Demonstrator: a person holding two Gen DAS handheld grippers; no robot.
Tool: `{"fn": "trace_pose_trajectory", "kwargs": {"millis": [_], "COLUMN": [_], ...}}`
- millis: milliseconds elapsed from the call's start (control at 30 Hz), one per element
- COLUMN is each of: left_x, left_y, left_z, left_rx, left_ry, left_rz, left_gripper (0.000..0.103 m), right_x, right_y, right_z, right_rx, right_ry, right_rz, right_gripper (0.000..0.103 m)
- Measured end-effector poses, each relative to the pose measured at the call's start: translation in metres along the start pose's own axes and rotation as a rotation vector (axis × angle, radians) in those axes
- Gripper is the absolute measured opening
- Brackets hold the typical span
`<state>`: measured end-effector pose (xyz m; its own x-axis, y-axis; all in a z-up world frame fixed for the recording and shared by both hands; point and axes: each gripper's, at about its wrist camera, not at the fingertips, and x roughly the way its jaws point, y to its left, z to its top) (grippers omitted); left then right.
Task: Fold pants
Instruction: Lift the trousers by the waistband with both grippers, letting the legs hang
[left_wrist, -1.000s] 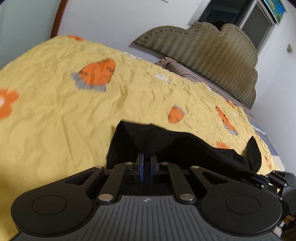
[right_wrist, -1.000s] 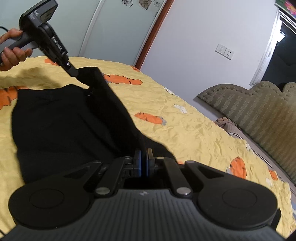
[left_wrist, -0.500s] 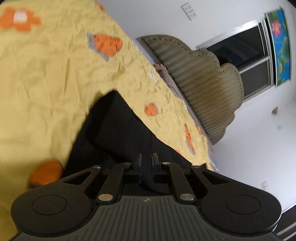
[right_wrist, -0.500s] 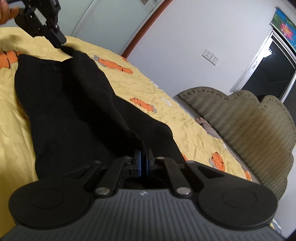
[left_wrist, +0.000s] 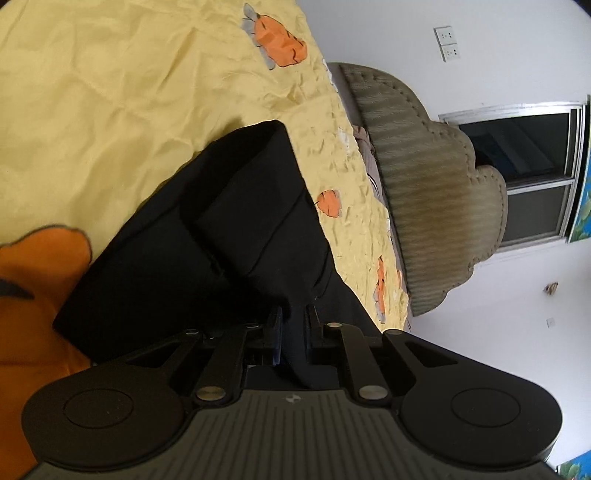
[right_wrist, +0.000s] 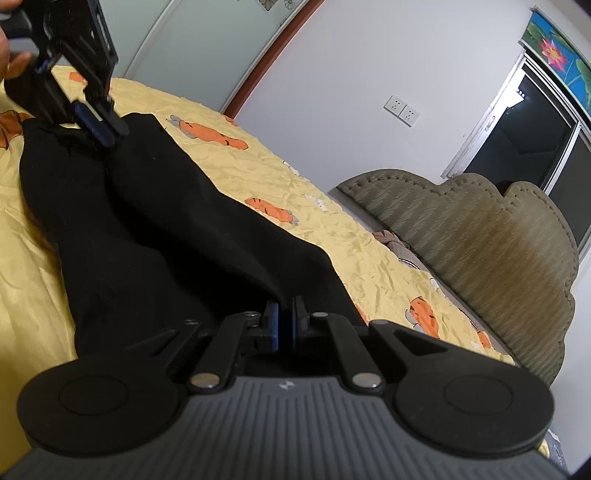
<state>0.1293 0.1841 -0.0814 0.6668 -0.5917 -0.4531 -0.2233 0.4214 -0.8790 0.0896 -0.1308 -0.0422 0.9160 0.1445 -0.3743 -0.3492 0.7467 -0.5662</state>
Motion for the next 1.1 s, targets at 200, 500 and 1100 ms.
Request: {"fn": "trace_pose_trajectory", "kwargs": {"millis": [200,500,1100], "left_x": [-0.014,-0.01,0.015], "left_y": [-0.001,-0.014,0.007], "left_z": [-0.003,0.009,-0.003], "left_rx": [0.021,-0.004,-0.169], "left_ry": [-0.069,-0.101,-0.023], "left_rz": [0.061,-0.006,-0.008], "left_gripper": [0.064,0.081,0.052], "right_x": [-0.002,-0.005,-0.009], "right_y": [0.001,0.005,0.007], "right_z": [-0.002,-0.002,-0.004], "right_rx": [-0.005,-0.003,0.009], "right_ry": [0.0,-0.005,-0.012], "right_rz": [-0.004,-0.012,-0.024], "right_gripper": [0.006,0.006,0.007]}}
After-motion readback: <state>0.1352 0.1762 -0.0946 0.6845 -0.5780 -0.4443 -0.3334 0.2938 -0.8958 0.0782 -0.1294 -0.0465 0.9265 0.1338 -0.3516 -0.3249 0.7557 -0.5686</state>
